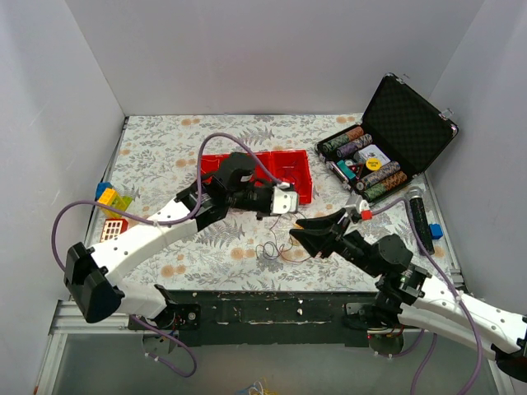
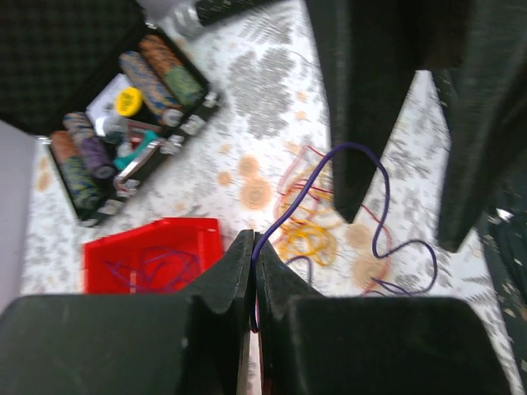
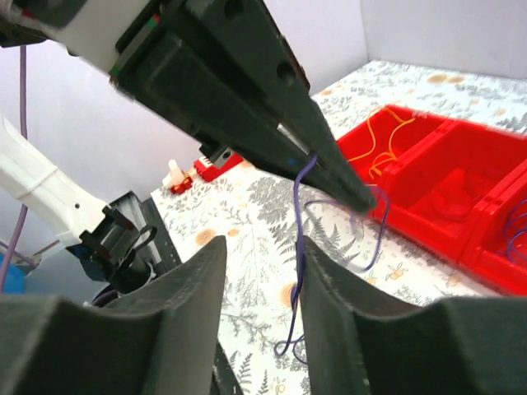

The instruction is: Untangle the cables

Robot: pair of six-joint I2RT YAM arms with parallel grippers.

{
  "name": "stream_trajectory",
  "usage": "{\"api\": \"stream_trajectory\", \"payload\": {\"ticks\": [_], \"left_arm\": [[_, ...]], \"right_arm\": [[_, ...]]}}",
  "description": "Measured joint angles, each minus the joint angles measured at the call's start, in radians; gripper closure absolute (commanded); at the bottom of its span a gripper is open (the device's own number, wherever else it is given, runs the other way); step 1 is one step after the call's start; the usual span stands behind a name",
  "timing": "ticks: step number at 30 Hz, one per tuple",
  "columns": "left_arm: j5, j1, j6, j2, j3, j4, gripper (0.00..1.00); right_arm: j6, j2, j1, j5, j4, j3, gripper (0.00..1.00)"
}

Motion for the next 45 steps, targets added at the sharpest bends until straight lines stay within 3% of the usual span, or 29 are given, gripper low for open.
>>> {"api": "stream_trajectory", "payload": {"ticks": [5, 10, 25, 35, 45], "left_arm": [[-0.103, 0.0, -0.065, -0.016, 0.074, 0.08, 1.0], [-0.197, 0.0, -0.137, -0.066, 0.156, 0.194, 1.0], [-0.215, -0.005, -0.248, -0.101, 0.408, 0.294, 1.0], [-0.624, -0.008, -0.365, 0.043, 0.335, 0.579, 1.0], [-0.78, 0.003, -0.453, 0.179, 0.27, 0.671, 1.0]], "right_arm": [[-0.023, -0.072, 0.0, 0.03, -0.016, 0.0, 0.24], [-0.047, -0.109, 0.0, 0.053, -0.03, 0.0, 0.16], [-0.157, 0.117, 0.0, 0.092, 0.097, -0.016, 0.18], [-0.118, -0.072, 0.0, 0.124, 0.051, -0.135, 0.23], [-0.026, -0.225, 0.0, 0.19, -0.112, -0.239, 0.25]]}}
